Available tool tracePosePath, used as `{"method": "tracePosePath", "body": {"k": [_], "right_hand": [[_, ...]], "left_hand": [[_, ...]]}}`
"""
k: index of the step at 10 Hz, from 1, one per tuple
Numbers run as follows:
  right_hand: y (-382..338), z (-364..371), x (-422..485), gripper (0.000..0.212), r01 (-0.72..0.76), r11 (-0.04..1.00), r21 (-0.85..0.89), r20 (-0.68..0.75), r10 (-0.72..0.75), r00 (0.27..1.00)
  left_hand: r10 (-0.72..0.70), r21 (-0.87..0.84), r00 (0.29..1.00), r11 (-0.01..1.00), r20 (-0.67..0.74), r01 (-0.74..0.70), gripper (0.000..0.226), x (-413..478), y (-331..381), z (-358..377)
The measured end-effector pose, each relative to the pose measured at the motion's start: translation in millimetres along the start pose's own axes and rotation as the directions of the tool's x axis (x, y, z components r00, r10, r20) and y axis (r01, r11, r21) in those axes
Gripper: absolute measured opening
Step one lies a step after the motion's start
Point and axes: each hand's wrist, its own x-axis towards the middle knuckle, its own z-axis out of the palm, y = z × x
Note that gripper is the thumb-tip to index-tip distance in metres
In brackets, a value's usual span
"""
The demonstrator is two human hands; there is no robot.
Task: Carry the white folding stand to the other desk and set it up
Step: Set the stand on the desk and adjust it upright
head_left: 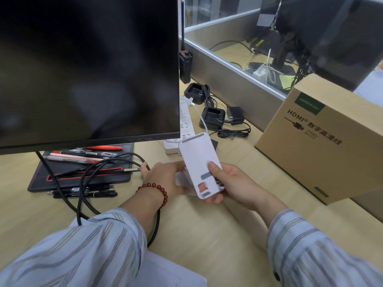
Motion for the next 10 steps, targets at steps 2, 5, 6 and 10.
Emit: {"method": "tracePosePath", "body": {"k": [2, 5, 6, 10], "right_hand": [[-15, -24, 7, 0.028, -0.064, 0.984, -0.164, 0.121, 0.084, 0.989], [-38, -45, 26, 0.03, -0.117, 0.937, -0.33, 0.187, 0.186, 0.965], [-34, -40, 21, 0.025, -0.092, 0.958, -0.271, 0.15, 0.137, 0.979], [10, 78, -9, 0.024, 0.132, 0.922, 0.364, -0.349, 0.004, 0.937]], "left_hand": [[0.019, 0.033, 1.0, 0.999, -0.015, -0.018, 0.06, 3, -2, 3], [0.034, 0.03, 0.999, 0.999, -0.023, -0.033, 0.049, -1, 0, 1], [0.031, 0.028, 0.999, 0.999, -0.028, -0.03, 0.049, -1, 0, 0], [-0.042, 0.236, 0.999, 0.971, -0.01, 0.043, 0.015, -1, 4, 1]]}}
